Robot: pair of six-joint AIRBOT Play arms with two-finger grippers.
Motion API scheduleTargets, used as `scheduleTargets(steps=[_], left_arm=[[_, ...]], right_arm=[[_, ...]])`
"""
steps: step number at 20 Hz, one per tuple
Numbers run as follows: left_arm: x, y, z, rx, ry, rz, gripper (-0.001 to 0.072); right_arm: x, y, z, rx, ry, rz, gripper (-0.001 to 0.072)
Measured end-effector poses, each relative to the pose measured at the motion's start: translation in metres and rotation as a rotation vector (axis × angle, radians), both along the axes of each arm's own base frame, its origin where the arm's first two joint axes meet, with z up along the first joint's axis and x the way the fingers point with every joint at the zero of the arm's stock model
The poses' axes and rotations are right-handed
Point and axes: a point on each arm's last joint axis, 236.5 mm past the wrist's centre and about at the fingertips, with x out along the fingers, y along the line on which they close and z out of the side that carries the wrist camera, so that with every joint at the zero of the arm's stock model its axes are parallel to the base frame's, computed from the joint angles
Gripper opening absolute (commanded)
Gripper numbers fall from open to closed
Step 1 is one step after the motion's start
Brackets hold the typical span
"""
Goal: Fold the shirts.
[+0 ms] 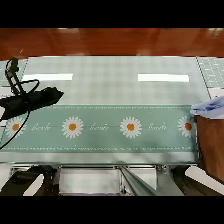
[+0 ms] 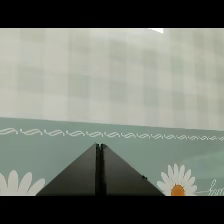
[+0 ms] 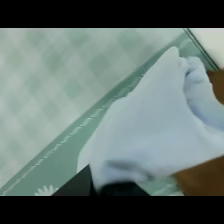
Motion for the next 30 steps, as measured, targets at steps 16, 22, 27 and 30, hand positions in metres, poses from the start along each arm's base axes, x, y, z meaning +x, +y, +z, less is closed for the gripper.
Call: scheduleTargets(steps=[16, 22, 27, 30], left_arm=[[0.051, 0.025, 0.03, 0.042, -0.154, 0.078, 0.0017], [0.109, 0.011, 0.098, 0.072, -0.236, -0.001, 0.0017], [0.118, -0.042, 0.032, 0.134, 0.044, -0.191, 0.0017], [0.106, -0.04, -0.016, 0.215, 0.218, -0.189, 0.0017]], right_arm=[[-0.156, 0.002, -0.105, 0.03, 0.427, -0.307, 0.0022], [0.047, 0.068, -0.059, 0.086, -0.065, 0.153, 0.0021], [0.151, 0.223, -0.105, -0.054, -0.069, 0.66, 0.0022], [0.154, 0.255, -0.156, -0.191, 0.09, 0.791, 0.0022]])
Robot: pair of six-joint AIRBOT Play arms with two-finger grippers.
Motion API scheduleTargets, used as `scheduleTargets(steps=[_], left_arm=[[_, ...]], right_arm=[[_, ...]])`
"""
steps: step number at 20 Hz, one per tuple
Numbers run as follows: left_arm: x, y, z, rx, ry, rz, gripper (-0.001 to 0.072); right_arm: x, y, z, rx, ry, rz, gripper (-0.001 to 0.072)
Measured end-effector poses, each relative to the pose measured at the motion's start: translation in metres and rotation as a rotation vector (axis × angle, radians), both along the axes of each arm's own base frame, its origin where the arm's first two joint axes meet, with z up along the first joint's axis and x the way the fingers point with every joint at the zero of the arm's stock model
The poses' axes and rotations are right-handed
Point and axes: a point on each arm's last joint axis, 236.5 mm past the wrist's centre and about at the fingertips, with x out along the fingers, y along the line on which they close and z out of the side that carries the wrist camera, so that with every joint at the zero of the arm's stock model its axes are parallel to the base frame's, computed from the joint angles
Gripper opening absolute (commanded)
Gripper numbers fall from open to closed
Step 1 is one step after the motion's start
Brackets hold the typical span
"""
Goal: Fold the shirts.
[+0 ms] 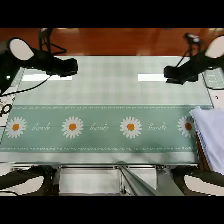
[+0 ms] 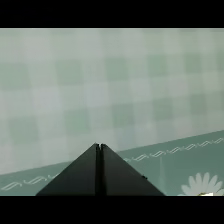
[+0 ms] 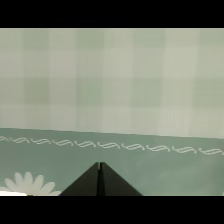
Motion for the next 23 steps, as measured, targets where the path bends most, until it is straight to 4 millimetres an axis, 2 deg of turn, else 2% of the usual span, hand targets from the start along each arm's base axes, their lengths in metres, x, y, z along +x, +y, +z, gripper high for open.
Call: scheduleTargets(steps=[2, 5, 12, 23], left_arm=[[-0.003, 0.003, -0.012, 0.036, 0.041, 0.011, 0.0017], [-0.008, 0.006, -0.022, 0.067, 0.082, 0.016, 0.0017], [-0.014, 0.01, -0.03, 0.096, 0.124, 0.018, 0.0017], [-0.015, 0.011, -0.031, 0.098, 0.127, 0.02, 0.0017]], right_arm=[[-0.001, 0.006, -0.017, -0.077, 0.038, 0.036, 0.0022], [0.002, 0.007, -0.028, -0.143, 0.043, 0.056, 0.0022], [0.003, 0.006, -0.033, -0.183, 0.048, 0.067, 0.0022], [0.003, 0.005, -0.033, -0.192, 0.048, 0.067, 0.0022]])
